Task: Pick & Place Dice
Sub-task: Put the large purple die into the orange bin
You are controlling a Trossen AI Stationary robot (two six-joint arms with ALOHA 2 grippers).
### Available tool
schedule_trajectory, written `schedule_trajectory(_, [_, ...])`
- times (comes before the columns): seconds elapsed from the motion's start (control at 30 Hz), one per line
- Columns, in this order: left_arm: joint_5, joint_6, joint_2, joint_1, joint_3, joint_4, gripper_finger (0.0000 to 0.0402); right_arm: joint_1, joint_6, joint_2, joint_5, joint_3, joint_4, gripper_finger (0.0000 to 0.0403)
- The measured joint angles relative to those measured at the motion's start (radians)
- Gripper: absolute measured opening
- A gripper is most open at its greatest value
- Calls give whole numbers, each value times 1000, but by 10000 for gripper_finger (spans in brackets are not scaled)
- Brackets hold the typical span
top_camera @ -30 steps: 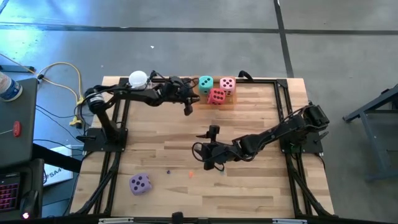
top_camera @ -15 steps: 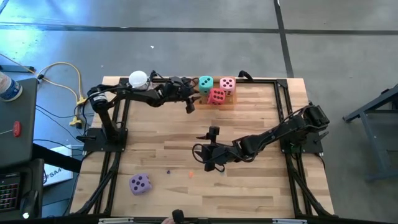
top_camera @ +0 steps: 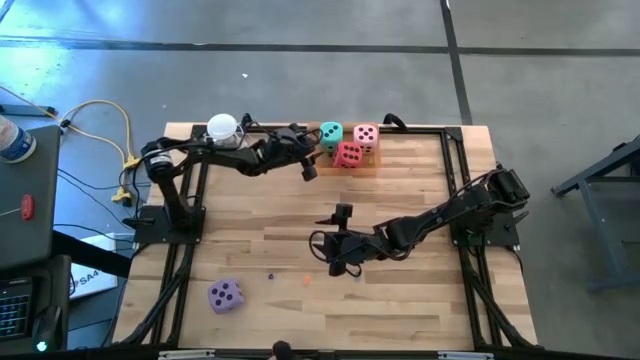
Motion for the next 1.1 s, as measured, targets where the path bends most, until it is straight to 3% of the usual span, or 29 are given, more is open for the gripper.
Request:
schedule_trajectory(0.33, [-58, 11, -89, -70, -1, -122, 155, -10, 4, 0, -1, 0, 10, 275])
schedule_trajectory(0.93, [-105, -118, -378, -95, -1, -683, 155, -13, 23, 0, -7, 0, 10, 275])
schedule_trajectory(1.1, [-106, -200, -439, -127, -2, -826, 155, -25, 31, 0, -56, 0, 17, 275])
